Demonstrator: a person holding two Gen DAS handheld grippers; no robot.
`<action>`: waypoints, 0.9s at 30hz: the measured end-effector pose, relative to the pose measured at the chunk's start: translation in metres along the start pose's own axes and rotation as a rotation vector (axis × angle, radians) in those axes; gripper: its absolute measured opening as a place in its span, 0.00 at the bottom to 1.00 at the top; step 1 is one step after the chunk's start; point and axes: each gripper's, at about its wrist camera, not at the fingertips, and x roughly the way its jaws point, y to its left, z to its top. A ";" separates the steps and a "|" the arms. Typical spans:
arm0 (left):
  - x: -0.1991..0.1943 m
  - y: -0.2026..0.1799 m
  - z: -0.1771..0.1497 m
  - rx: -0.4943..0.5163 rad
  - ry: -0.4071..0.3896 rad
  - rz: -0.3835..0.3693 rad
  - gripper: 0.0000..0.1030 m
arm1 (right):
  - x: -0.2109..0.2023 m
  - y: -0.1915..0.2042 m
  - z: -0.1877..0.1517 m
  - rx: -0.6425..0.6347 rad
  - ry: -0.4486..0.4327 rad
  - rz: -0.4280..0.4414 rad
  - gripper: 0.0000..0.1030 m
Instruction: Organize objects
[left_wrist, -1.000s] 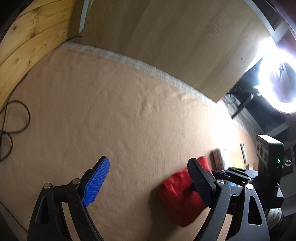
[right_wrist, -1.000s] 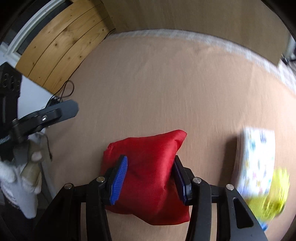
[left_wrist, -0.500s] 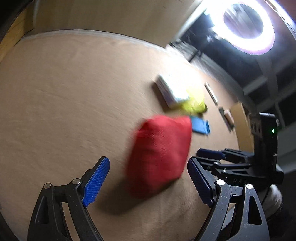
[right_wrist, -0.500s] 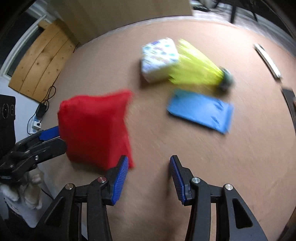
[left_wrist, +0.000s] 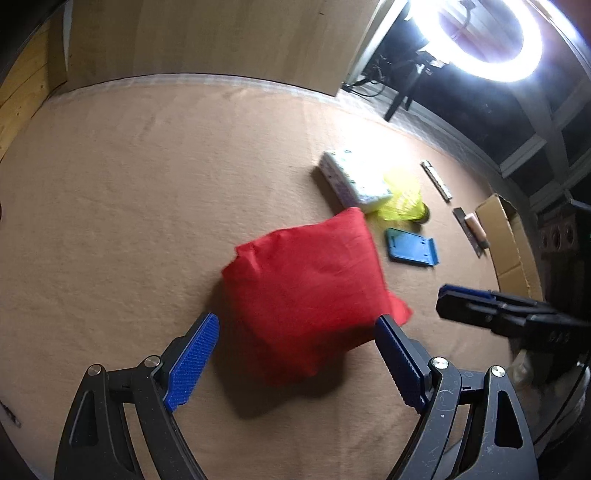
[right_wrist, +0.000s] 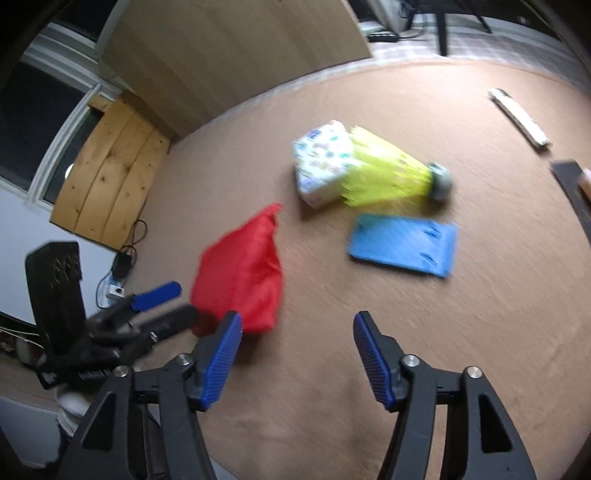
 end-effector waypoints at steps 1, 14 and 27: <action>0.001 0.003 0.001 0.002 0.003 0.004 0.86 | 0.005 0.005 0.005 -0.007 0.005 0.007 0.59; 0.027 0.014 -0.005 -0.046 0.055 -0.116 0.86 | 0.066 0.046 0.025 -0.032 0.103 0.001 0.61; 0.036 -0.023 -0.006 0.030 0.070 -0.162 0.79 | 0.067 0.044 0.011 -0.057 0.095 0.000 0.58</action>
